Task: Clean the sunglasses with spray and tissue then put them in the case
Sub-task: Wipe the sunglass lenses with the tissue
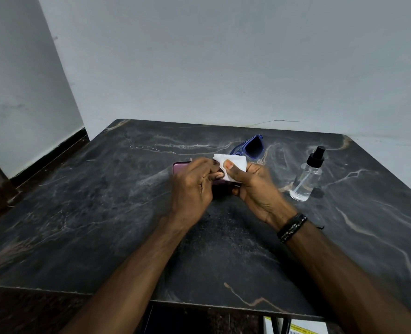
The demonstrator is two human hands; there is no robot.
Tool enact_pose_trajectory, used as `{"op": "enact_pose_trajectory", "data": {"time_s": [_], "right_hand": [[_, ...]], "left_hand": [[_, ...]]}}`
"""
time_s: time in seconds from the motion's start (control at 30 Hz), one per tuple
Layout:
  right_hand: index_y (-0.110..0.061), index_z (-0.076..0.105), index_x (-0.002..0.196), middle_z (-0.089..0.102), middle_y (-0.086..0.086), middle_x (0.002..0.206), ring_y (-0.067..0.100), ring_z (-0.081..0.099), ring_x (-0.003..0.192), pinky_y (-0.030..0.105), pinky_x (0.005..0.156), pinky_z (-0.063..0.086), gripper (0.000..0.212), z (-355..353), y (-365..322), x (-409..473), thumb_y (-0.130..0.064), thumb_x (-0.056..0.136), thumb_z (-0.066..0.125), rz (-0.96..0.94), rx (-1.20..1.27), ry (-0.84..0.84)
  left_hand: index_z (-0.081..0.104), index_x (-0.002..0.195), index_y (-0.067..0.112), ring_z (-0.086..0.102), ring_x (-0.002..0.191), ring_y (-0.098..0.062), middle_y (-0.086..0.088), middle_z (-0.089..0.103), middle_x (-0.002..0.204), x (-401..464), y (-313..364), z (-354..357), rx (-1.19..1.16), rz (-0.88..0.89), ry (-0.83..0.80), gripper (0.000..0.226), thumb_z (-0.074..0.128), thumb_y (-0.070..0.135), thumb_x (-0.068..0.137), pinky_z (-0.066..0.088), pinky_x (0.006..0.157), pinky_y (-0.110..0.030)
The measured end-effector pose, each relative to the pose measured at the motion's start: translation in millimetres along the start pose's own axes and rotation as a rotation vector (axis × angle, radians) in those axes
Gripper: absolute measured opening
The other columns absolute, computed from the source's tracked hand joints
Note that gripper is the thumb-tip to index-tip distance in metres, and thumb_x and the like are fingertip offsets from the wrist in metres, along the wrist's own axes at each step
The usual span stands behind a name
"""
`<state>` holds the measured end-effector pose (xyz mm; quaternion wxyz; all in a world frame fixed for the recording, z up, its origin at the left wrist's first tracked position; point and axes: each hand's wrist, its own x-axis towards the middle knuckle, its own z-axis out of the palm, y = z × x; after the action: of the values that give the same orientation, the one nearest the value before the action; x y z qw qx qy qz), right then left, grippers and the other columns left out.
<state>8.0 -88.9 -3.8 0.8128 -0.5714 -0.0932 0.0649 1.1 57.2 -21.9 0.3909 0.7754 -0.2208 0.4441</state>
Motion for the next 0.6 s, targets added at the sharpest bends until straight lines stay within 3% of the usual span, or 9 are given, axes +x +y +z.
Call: {"op": "enact_pose_trajectory", "data": {"time_s": [0.1,0.17,0.3,0.43,0.53,0.6], "right_hand": [[0.007,0.062,0.119,0.066,0.025,0.110,0.028,0.060,0.091,0.038,0.081,0.048,0.044,-0.2,-2.7,1.8,-0.018,0.083,0.065,0.012,0.054,-0.009],[0.014,0.059,0.116,0.064,0.026,0.111,0.026,0.064,0.088,0.033,0.079,0.054,0.041,-0.4,-5.1,2.7,-0.011,0.084,0.063,0.018,0.100,-0.019],[0.016,0.058,0.116,0.062,0.030,0.116,0.030,0.064,0.091,0.038,0.085,0.054,0.044,-2.0,-7.0,3.1,-0.009,0.080,0.065,0.018,0.141,0.003],[0.005,0.065,0.113,0.069,0.020,0.104,0.027,0.066,0.088,0.046,0.094,0.049,0.038,-1.4,-7.6,4.3,-0.020,0.084,0.065,0.021,0.140,0.069],[0.001,0.067,0.108,0.070,0.017,0.103,0.027,0.065,0.091,0.044,0.092,0.049,0.030,-2.9,-6.9,6.0,-0.021,0.088,0.062,0.014,0.136,0.077],[0.003,0.065,0.108,0.067,0.020,0.108,0.028,0.063,0.093,0.040,0.088,0.050,0.025,-4.2,-6.8,5.4,-0.016,0.094,0.056,0.007,0.126,0.054]], "left_hand": [[0.072,0.086,-0.005,0.065,0.080,-0.014,-0.013,0.071,0.089,0.8,-1.6,-1.0,-0.023,-0.018,-0.005,0.030,0.059,-0.026,0.070,0.051,0.077,-0.011],[0.072,0.085,-0.004,0.065,0.080,-0.014,-0.012,0.071,0.089,0.9,-2.0,-1.7,-0.003,-0.016,-0.018,0.028,0.060,-0.025,0.070,0.050,0.077,-0.009],[0.073,0.088,-0.004,0.066,0.080,-0.013,-0.011,0.072,0.089,0.4,-1.9,-0.5,0.000,-0.024,-0.039,0.028,0.062,-0.024,0.072,0.048,0.077,-0.007],[0.072,0.086,-0.003,0.067,0.078,-0.015,-0.009,0.072,0.087,1.2,-0.3,0.4,0.002,-0.012,-0.045,0.026,0.061,-0.023,0.073,0.048,0.074,-0.009],[0.070,0.084,-0.002,0.065,0.076,-0.013,-0.009,0.070,0.084,0.3,0.0,0.3,-0.011,-0.027,-0.036,0.023,0.064,-0.022,0.075,0.047,0.072,-0.009],[0.068,0.082,-0.001,0.064,0.075,-0.015,-0.009,0.069,0.083,0.3,-1.7,-0.4,-0.028,-0.047,-0.017,0.023,0.063,-0.023,0.075,0.051,0.068,-0.016]]}}
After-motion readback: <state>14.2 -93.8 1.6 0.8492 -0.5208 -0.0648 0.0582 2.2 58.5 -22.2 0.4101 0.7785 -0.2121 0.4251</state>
